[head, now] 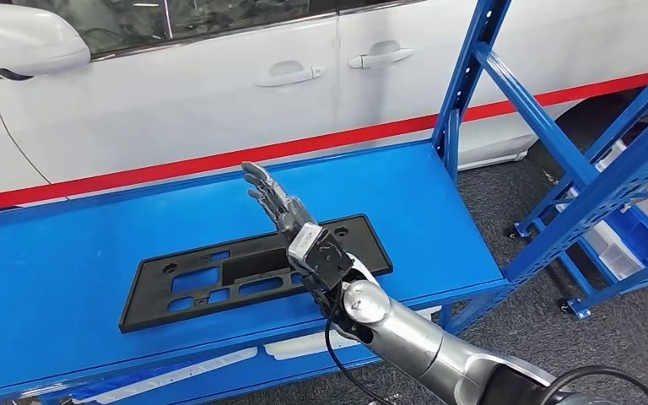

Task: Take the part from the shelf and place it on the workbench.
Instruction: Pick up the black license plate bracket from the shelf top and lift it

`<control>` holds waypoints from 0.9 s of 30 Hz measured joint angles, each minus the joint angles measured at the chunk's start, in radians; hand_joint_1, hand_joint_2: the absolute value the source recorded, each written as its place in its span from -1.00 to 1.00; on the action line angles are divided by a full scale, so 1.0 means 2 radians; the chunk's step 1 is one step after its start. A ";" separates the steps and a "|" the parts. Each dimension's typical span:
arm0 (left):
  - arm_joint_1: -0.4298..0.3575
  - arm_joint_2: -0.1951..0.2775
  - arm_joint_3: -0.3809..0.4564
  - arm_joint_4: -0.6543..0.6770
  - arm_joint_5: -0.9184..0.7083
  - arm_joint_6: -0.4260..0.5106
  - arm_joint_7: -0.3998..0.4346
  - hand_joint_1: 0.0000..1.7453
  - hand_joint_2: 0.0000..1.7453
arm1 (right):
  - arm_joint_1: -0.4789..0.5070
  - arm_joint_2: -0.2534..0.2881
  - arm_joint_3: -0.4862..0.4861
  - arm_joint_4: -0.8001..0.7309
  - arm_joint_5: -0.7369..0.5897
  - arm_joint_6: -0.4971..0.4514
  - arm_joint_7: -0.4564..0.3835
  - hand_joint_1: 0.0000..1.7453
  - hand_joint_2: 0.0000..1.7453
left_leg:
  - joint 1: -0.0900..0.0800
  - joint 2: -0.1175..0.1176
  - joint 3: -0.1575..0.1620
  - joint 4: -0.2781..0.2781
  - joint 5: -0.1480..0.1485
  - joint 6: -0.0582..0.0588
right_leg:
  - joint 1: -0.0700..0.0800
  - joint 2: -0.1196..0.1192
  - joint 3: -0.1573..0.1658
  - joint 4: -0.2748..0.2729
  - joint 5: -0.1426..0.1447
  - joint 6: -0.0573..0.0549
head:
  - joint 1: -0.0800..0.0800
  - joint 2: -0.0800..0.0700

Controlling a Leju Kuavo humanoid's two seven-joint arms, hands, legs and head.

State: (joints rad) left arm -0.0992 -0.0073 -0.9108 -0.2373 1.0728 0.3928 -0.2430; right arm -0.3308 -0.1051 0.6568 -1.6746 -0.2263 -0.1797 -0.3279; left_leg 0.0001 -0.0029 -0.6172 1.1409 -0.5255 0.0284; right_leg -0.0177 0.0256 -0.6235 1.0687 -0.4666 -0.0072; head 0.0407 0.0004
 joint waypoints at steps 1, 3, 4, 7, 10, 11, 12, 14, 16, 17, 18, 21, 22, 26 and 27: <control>0.000 0.000 0.000 0.000 -0.001 0.000 0.000 -1.00 -1.00 | -0.003 0.002 0.005 0.001 0.011 -0.001 0.006 -1.00 1.00 | -0.002 -0.003 0.012 -0.029 0.010 0.002 | 0.000 0.002 0.000 0.000 0.000 0.001 | 0.000 0.000; -0.002 0.001 -0.003 0.000 -0.004 0.001 0.000 -1.00 -1.00 | -0.009 0.006 0.017 0.006 0.031 -0.005 0.016 -1.00 1.00 | -0.006 -0.007 0.022 -0.051 0.013 0.003 | -0.001 0.004 -0.001 -0.003 0.003 0.005 | 0.000 0.000; -0.003 0.001 -0.004 0.000 -0.005 0.001 0.000 -1.00 -1.00 | -0.011 0.008 0.024 0.008 0.039 -0.007 0.020 -1.00 1.00 | -0.007 -0.006 0.023 -0.055 0.016 0.003 | -0.002 0.004 -0.001 -0.005 0.005 0.008 | 0.000 0.000; -0.004 0.000 -0.007 0.000 -0.007 0.001 0.000 -1.00 -1.00 | -0.018 0.014 0.041 0.015 0.058 -0.011 0.027 -1.00 1.00 | -0.004 -0.003 0.029 -0.073 0.028 0.007 | -0.001 0.000 -0.007 0.007 -0.007 0.014 | 0.001 0.000; -0.006 0.000 -0.010 0.000 -0.011 0.002 0.001 -1.00 -1.00 | -0.033 0.020 0.058 0.029 0.094 -0.013 0.040 -1.00 1.00 | -0.004 0.001 0.028 -0.077 0.033 0.010 | 0.001 -0.006 -0.042 0.090 -0.051 0.015 | 0.002 0.000; -0.007 0.000 -0.011 0.000 -0.011 0.002 0.002 -1.00 -1.00 | -0.037 0.024 0.065 0.036 0.109 -0.014 0.046 -1.00 1.00 | -0.004 0.002 0.026 -0.076 0.032 0.010 | 0.001 -0.007 -0.051 0.112 -0.058 0.016 | 0.002 0.000; -0.009 -0.001 -0.012 0.000 -0.012 0.002 0.003 -1.00 -1.00 | -0.041 0.028 0.072 0.043 0.124 -0.016 0.051 -1.00 1.00 | -0.004 0.002 0.025 -0.074 0.032 0.010 | 0.000 -0.007 -0.051 0.116 -0.055 0.016 | 0.002 0.000; -0.013 -0.003 -0.013 0.000 -0.012 0.002 0.005 -1.00 -1.00 | -0.051 0.039 0.087 0.059 0.159 -0.022 0.061 -1.00 1.00 | -0.004 0.003 0.024 -0.069 0.031 0.009 | -0.001 -0.010 -0.026 0.071 -0.028 0.016 | 0.002 0.000; -0.017 -0.007 -0.013 0.000 -0.010 0.003 0.008 -1.00 -1.00 | -0.065 0.053 0.104 0.076 0.192 -0.031 0.069 -1.00 1.00 | -0.004 0.003 0.020 -0.063 0.028 0.005 | 0.000 -0.014 0.006 0.011 -0.009 0.013 | 0.002 0.000; -0.019 -0.008 -0.013 0.000 -0.010 0.004 0.009 -1.00 -1.00 | -0.070 0.060 0.114 0.086 0.204 -0.036 0.071 -1.00 1.00 | -0.005 0.003 0.018 -0.061 0.027 0.002 | 0.002 -0.015 0.014 -0.006 -0.006 0.010 | 0.002 0.000; -0.021 -0.009 -0.013 0.000 -0.009 0.006 0.009 -1.00 -1.00 | -0.072 0.066 0.122 0.094 0.212 -0.039 0.072 -1.00 1.00 | -0.005 0.004 0.017 -0.059 0.027 0.000 | 0.003 -0.015 0.015 -0.009 -0.008 0.007 | 0.002 0.000; -0.023 -0.011 -0.013 0.000 -0.008 0.007 0.009 -1.00 -1.00 | -0.075 0.079 0.138 0.112 0.216 -0.043 0.072 -1.00 1.00 | -0.003 0.004 0.013 -0.054 0.023 -0.006 | 0.003 -0.014 0.014 -0.013 -0.003 0.000 | 0.002 0.000; -0.023 -0.012 -0.013 0.000 -0.008 0.007 0.009 -1.00 -1.00 | -0.078 0.083 0.142 0.117 0.216 -0.044 0.072 -1.00 1.00 | -0.003 0.004 0.007 -0.042 0.015 -0.009 | 0.002 -0.013 0.014 -0.014 -0.001 -0.003 | 0.002 0.000; -0.023 -0.014 -0.013 0.000 -0.004 0.008 0.009 -1.00 -1.00 | -0.084 0.093 0.156 0.139 0.227 -0.050 0.073 -1.00 1.00 | 0.001 0.003 -0.041 0.066 -0.036 -0.017 | 0.002 -0.013 0.013 -0.016 0.000 -0.008 | 0.001 0.000; -0.023 -0.015 -0.013 0.000 -0.001 0.009 0.009 -1.00 -1.00 | -0.084 0.094 0.159 0.144 0.234 -0.054 0.073 -1.00 1.00 | 0.002 0.003 -0.045 0.076 -0.035 -0.018 | 0.003 -0.013 0.013 -0.016 0.000 -0.008 | 0.001 0.000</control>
State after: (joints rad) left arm -0.1444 -0.0372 -0.9377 -0.2373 1.0709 0.4101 -0.2247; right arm -0.4978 0.0834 0.9741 -1.3870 0.2419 -0.2870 -0.1821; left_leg 0.0034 0.0025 -0.7079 1.2932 -0.5950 -0.0071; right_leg -0.0121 0.0004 -0.5970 1.0376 -0.4658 -0.0229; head 0.0436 0.0004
